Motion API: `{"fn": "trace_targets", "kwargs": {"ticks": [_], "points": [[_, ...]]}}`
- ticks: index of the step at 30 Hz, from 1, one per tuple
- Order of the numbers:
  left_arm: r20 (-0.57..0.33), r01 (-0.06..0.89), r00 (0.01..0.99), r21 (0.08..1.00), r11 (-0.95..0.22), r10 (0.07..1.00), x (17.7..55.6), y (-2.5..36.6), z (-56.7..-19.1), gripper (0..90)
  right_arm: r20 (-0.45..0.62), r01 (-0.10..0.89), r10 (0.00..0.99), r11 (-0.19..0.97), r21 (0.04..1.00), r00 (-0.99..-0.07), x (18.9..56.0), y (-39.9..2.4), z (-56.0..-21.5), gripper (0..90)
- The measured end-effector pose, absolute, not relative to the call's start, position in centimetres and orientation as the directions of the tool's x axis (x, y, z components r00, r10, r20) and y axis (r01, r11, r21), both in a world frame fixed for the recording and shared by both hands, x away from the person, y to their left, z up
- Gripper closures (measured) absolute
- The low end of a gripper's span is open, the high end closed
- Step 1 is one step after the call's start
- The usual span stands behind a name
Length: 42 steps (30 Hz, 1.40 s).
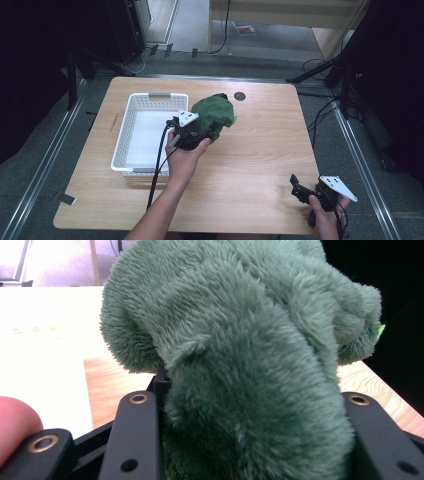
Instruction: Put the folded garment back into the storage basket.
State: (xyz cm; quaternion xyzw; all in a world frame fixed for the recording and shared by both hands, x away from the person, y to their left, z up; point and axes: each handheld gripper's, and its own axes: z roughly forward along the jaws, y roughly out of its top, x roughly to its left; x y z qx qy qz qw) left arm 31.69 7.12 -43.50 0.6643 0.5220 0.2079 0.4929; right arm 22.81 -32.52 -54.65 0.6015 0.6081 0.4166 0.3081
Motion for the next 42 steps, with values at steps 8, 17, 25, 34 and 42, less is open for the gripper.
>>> {"fn": "trace_targets", "kwargs": {"ticks": [8,17,25,34,42], "points": [[-0.244,0.477,0.334,0.877,0.06,0.91,31.5,9.7,-43.0,51.7,0.127,0.478,0.988,-0.071,0.875,-0.085,22.8,-32.5,-54.6,0.0],[-0.254,0.473,0.296,0.877,0.09,0.921,31.5,12.2,-43.0,51.5,0.124,0.478,0.989,-0.069,0.875,-0.085,22.8,-32.5,-54.6,0.0],[-0.25,0.471,0.239,0.875,0.113,0.938,31.6,15.0,-43.8,50.5,0.124,0.48,0.989,-0.069,0.875,-0.083,22.8,-32.4,-54.6,0.0],[-0.229,0.479,0.184,0.87,0.116,0.956,31.9,18.2,-44.7,49.2,0.12,0.48,0.989,-0.066,0.875,-0.081,22.8,-32.4,-54.6,0.0],[-0.21,0.498,0.136,0.859,0.116,0.968,32.8,20.9,-45.8,49.0,0.119,0.48,0.99,-0.066,0.875,-0.08,22.8,-32.4,-54.6,0.0]]}}
